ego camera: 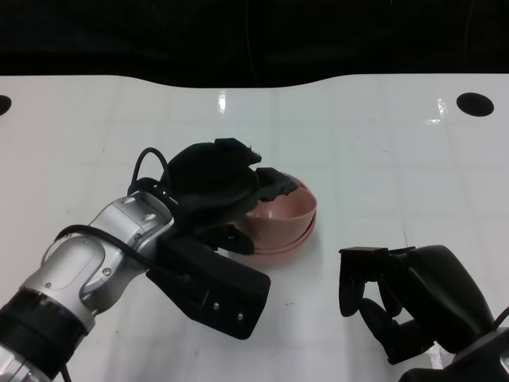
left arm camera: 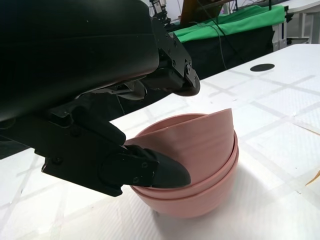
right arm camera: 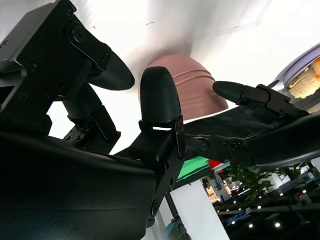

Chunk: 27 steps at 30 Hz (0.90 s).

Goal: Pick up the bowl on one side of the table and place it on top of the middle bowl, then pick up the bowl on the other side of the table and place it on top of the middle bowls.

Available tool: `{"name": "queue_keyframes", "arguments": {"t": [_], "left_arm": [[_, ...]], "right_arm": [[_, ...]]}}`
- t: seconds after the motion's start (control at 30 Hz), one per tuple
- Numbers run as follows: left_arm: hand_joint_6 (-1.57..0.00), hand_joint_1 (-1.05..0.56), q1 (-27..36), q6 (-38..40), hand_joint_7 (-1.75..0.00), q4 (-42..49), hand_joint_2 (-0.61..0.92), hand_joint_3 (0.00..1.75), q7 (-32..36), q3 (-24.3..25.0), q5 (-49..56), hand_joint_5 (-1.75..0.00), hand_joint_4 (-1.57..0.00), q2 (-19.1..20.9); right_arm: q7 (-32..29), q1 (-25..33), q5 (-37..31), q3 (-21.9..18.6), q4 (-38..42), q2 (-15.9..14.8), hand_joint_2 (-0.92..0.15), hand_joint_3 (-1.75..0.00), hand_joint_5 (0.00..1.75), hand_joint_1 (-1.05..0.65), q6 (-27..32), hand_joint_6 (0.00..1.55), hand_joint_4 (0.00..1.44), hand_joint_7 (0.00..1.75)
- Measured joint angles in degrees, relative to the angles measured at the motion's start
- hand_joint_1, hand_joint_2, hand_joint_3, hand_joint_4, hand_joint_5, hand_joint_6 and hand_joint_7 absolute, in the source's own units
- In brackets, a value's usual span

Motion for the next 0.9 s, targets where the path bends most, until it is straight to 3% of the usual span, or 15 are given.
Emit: {"name": "queue_keyframes", "arguments": {"t": [0.23, 0.4, 0.67, 0.8, 0.9], "left_arm": [[-0.14, -0.79, 5.8, 1.7, 0.00, -4.7, 0.92, 0.49, 0.0, 1.1, -0.8, -0.16, -0.06, 2.0], [-0.06, -0.79, 10.2, 1.9, 0.00, -9.5, 0.92, 0.52, 0.0, 4.8, -3.8, -0.15, -0.01, 3.3], [-0.10, -0.74, 17.8, -1.9, -0.03, -15.4, 0.92, 0.51, 4.4, 11.3, -7.8, -0.20, -0.03, 5.5], [-0.18, -0.62, 23.3, -4.6, -0.05, -17.0, 0.92, 0.39, 9.5, 14.7, -8.9, -0.50, 0.00, 6.3], [-0.31, -0.50, 27.3, -7.3, -0.09, -17.6, 0.92, 0.30, 13.7, 16.5, -9.6, -0.74, -0.07, 6.2]], "right_arm": [[0.4, 0.1, 0.0, 0.0, -0.8, 0.0, -0.13, -1.55, 1.75, -0.07, 0.5, 0.87, 0.99, 1.47], [0.1, 0.0, -0.1, 0.0, -0.5, 0.1, -0.13, -1.55, 1.75, -0.06, 0.5, 0.88, 1.00, 1.50], [-0.3, -0.4, -0.3, 0.3, 0.7, 0.1, -0.15, -1.56, 1.75, -0.05, 0.3, 0.84, 1.01, 1.58], [-0.9, -0.4, -0.4, 0.4, 1.0, 0.0, -0.15, -1.56, 1.75, -0.06, -0.2, 0.84, 1.01, 1.61], [-1.0, -0.3, -0.3, 0.4, 1.0, 0.0, -0.15, -1.55, 1.75, -0.05, -0.6, 0.83, 1.01, 1.64]]}}
